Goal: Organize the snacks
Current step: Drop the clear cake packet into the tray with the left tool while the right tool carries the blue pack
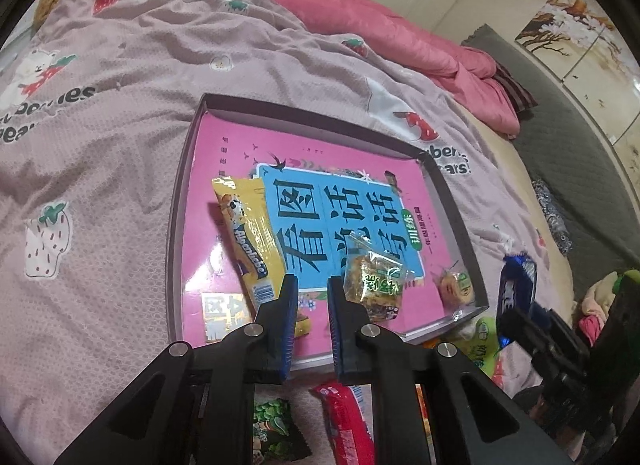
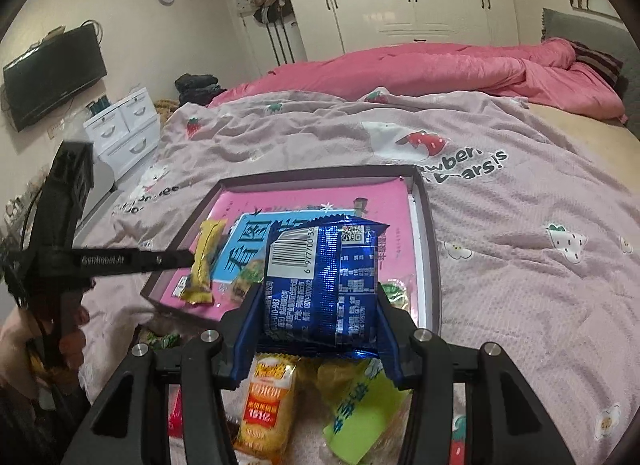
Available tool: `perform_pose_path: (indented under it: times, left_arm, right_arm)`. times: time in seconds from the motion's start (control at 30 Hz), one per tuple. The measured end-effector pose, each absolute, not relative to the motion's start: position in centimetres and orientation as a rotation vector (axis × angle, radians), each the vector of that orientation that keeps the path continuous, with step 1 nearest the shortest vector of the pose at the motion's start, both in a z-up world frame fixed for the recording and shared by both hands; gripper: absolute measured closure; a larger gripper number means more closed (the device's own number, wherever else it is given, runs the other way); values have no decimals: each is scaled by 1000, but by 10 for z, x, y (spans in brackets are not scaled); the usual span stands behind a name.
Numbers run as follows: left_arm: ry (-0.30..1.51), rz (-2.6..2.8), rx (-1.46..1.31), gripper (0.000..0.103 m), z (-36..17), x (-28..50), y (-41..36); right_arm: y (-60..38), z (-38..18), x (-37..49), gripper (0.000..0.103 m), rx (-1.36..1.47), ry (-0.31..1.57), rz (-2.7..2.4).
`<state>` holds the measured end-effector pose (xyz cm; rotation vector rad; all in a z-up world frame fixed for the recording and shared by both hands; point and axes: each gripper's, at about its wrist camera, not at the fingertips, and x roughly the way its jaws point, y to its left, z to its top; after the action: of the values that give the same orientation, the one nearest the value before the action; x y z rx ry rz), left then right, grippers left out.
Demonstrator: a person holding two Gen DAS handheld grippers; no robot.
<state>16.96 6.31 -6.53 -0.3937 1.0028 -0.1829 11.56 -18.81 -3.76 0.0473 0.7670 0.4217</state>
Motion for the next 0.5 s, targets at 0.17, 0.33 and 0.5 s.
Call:
perform_pose_path:
  times: [0.17,0.33,0.5]
  left_arm:
    - [1006,-183,-364,88,-66,170,57]
    - [994,-172,-316,88,-63,170,52]
    - [988,-160,-270,88,-62,169,47]
  right_arm:
    - [-193,-36,123,52,77,760,413]
    - [-194,-35,132,52,84,748,399]
    - [-192,-37,142,52,88,753,400]
